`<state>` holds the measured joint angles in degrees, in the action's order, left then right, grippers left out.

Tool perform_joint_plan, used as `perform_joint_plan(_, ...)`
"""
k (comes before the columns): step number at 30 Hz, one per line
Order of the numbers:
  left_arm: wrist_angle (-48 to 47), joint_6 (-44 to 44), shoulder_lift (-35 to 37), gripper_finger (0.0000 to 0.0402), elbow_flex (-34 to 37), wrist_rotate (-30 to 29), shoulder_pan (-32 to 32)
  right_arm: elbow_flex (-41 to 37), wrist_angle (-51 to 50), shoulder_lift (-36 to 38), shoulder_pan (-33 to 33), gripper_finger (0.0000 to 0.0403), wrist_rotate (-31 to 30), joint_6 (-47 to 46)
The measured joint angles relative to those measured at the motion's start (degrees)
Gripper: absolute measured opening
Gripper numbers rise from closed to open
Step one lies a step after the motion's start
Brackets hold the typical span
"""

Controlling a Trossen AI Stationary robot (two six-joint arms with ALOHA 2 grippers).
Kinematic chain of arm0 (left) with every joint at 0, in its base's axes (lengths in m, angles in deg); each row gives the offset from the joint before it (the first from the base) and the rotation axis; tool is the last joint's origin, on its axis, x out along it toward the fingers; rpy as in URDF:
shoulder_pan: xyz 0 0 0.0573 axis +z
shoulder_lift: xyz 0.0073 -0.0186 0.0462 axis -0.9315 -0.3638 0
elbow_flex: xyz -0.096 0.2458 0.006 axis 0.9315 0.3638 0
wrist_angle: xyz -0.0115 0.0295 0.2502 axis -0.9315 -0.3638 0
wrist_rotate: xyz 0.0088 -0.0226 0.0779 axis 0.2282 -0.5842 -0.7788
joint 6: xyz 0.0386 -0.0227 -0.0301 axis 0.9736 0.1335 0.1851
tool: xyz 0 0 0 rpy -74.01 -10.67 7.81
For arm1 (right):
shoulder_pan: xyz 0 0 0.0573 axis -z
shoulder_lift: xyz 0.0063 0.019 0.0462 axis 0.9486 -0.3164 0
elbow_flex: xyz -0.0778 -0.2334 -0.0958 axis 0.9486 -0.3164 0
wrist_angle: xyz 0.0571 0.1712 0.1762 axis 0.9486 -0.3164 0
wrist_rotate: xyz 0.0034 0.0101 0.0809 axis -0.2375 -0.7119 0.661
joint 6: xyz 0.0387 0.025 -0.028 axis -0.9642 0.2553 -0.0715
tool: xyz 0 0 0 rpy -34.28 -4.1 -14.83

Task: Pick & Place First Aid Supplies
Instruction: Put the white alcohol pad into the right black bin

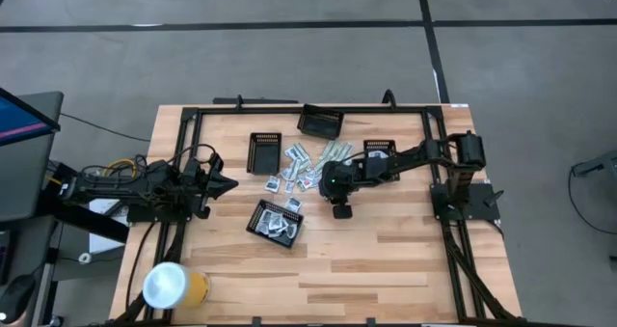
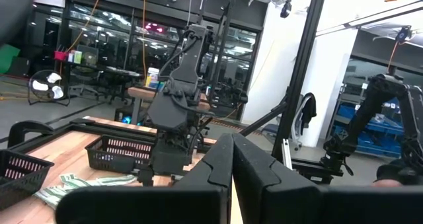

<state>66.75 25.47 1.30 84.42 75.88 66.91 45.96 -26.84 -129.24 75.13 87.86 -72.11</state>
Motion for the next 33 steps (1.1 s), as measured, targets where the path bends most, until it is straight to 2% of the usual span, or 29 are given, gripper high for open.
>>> perform_joint_plan(6,0.0,0.0,-0.02,0.0008,0.0,-0.02,0.0,-0.48,-0.53,3.58,-0.61,0.0091,-1.18,1.87)
perform_joint_plan(11,0.0,0.0,0.0,0.0008,0.0,-0.01,0.01,-0.25,1.09,8.39,-0.5,0.0091,-6.28,4.34)
perform_joint_plan(17,0.0,0.0,0.0,0.0008,0.0,0.0,0.02,-0.25,1.79,9.53,1.51,0.0091,-7.68,6.24)
perform_joint_plan(26,0.02,0.0,-0.01,0.0008,0.0,-0.02,0.01,-0.26,2.11,2.39,2.23,0.0091,-3.4,5.95)
perform_joint_plan(33,0.02,0.0,-0.01,0.0008,0.0,-0.01,0.02,0.17,3.28,-3.02,0.06,0.0091,-3.14,4.27)
